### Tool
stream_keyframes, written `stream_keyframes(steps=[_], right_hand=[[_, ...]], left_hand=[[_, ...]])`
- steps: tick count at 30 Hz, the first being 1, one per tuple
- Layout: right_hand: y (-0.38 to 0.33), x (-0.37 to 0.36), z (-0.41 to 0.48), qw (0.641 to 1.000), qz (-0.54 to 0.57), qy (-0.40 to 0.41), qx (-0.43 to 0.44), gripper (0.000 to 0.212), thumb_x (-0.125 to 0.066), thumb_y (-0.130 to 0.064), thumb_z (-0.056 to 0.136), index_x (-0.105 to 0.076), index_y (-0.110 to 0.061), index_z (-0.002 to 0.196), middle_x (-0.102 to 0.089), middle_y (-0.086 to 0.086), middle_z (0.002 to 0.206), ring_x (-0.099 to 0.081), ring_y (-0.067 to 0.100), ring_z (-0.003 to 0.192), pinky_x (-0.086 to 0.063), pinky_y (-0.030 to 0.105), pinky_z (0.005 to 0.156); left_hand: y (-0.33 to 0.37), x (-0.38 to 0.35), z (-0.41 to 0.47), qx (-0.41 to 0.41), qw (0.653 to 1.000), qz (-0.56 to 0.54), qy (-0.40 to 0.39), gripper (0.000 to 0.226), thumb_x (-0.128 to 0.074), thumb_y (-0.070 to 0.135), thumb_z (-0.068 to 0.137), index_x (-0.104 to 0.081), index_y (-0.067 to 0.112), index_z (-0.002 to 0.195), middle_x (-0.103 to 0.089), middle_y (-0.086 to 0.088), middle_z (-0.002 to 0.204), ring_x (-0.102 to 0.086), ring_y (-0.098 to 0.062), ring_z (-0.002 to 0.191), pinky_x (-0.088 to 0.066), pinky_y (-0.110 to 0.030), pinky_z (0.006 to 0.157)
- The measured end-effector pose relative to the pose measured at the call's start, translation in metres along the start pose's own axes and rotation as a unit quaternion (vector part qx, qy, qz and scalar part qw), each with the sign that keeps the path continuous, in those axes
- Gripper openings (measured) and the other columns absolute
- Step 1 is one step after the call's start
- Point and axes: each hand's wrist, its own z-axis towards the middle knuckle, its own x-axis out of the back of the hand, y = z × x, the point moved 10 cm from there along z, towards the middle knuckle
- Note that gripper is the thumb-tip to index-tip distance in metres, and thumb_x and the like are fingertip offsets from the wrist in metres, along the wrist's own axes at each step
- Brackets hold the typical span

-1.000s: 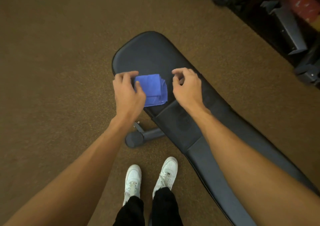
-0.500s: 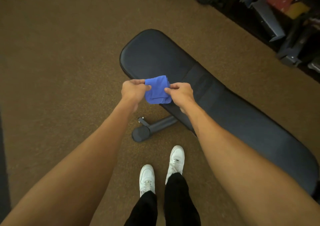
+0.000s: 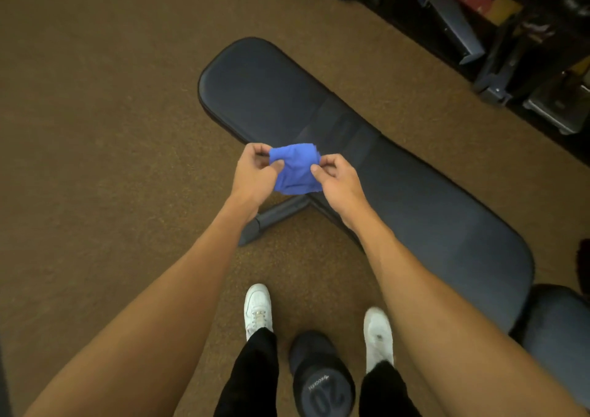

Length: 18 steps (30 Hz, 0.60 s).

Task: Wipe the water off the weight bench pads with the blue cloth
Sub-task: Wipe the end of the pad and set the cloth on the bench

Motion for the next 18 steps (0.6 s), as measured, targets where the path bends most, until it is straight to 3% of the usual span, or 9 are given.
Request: stream_keyframes(steps=[5, 12, 15, 18], right_hand=[[0.054, 0.037, -0.036, 1.000, 0.015, 0.012, -0.018, 0.009, -0.068, -0.024, 0.101, -0.061, -0.029, 0.102, -0.073, -0.002, 0.100, -0.071, 0.012, 0.094, -0.060, 0.033, 0.085], [0.181, 0.077, -0.106, 0.998, 0.014, -0.031, -0.055, 0.023, -0.074, -0.018, 0.096, -0.060, -0.032, 0.108, -0.077, 0.001, 0.107, -0.075, 0.017, 0.099, -0.061, 0.044, 0.094], [0.236, 0.089, -0.142, 0.996, -0.033, -0.058, -0.062, 0.040, -0.076, -0.016, 0.095, -0.061, -0.020, 0.133, -0.074, -0.009, 0.100, -0.071, 0.005, 0.093, -0.060, 0.036, 0.095], [0.287, 0.095, -0.178, 0.991, -0.082, -0.077, -0.075, 0.051, -0.080, -0.016, 0.092, -0.060, -0.016, 0.139, -0.073, -0.013, 0.093, -0.070, 0.003, 0.089, -0.056, 0.025, 0.090]], left_hand=[[-0.050, -0.040, -0.044, 0.004, 1.000, -0.010, -0.002, 0.023, -0.070, 0.015, 0.097, -0.059, 0.031, 0.109, -0.075, -0.013, 0.116, -0.074, -0.035, 0.111, -0.060, -0.064, 0.095], [-0.161, -0.097, -0.150, 0.074, 0.996, -0.053, 0.007, 0.024, -0.070, 0.011, 0.104, -0.059, 0.022, 0.122, -0.075, -0.011, 0.115, -0.078, -0.027, 0.102, -0.067, -0.057, 0.079], [-0.213, -0.115, -0.199, 0.109, 0.992, -0.060, 0.020, 0.028, -0.070, 0.007, 0.103, -0.058, 0.018, 0.127, -0.074, -0.005, 0.115, -0.078, -0.018, 0.095, -0.067, -0.048, 0.071], [-0.272, -0.124, -0.239, 0.156, 0.986, -0.040, 0.046, 0.034, -0.070, 0.003, 0.102, -0.061, 0.014, 0.133, -0.074, -0.010, 0.123, -0.075, -0.028, 0.109, -0.064, -0.056, 0.086]])
